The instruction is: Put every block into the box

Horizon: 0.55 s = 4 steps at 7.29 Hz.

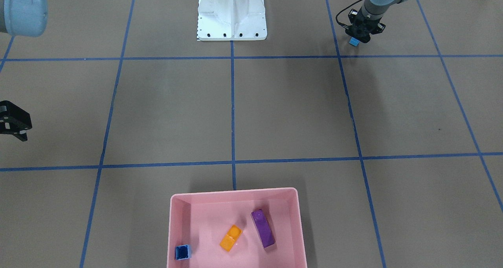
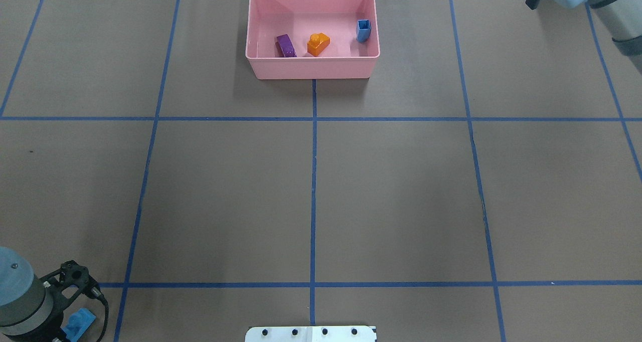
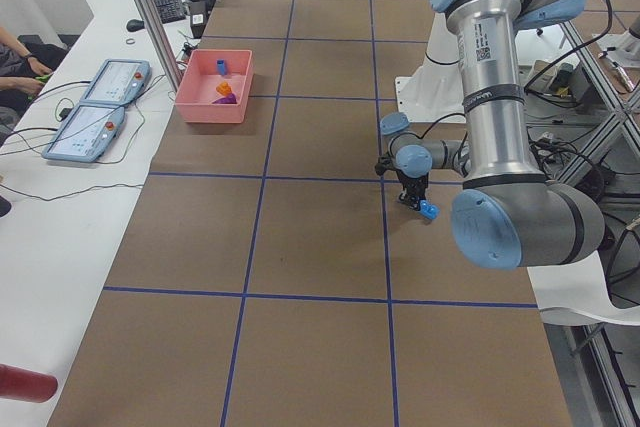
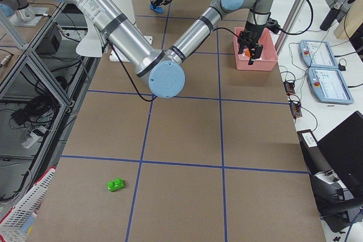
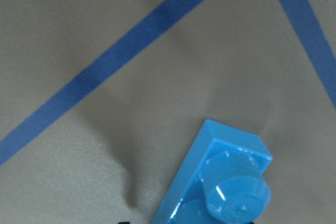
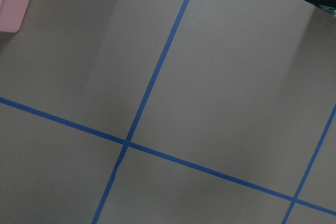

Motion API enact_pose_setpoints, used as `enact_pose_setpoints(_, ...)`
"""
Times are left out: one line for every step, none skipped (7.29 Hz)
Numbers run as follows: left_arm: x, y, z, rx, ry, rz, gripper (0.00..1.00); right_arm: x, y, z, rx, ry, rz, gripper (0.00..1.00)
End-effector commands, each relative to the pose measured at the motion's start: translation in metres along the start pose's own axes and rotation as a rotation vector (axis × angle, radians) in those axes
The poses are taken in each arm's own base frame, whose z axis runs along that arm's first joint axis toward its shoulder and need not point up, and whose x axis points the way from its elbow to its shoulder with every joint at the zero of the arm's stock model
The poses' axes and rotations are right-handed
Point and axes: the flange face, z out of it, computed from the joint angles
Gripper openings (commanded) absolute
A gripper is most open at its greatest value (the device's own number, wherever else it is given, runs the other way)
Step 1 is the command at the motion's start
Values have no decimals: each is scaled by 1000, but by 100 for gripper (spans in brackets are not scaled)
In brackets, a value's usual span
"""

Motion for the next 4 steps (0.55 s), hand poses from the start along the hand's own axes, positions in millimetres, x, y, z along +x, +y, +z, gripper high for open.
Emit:
enact_pose_setpoints(14, 4, -18, 19, 23, -67, 0, 21, 30, 15, -4, -15, -17, 100)
enact_pose_setpoints(23, 6, -36, 43, 45, -83, 0, 39, 50, 31, -22, -20, -43, 100)
enact_pose_setpoints(27, 12, -57, 66, 64, -95, 0, 59, 84, 67, -63, -21, -32, 100)
enact_pose_setpoints(19, 10, -88, 115, 84, -132, 0, 81, 120, 112, -96, -59, -10, 100)
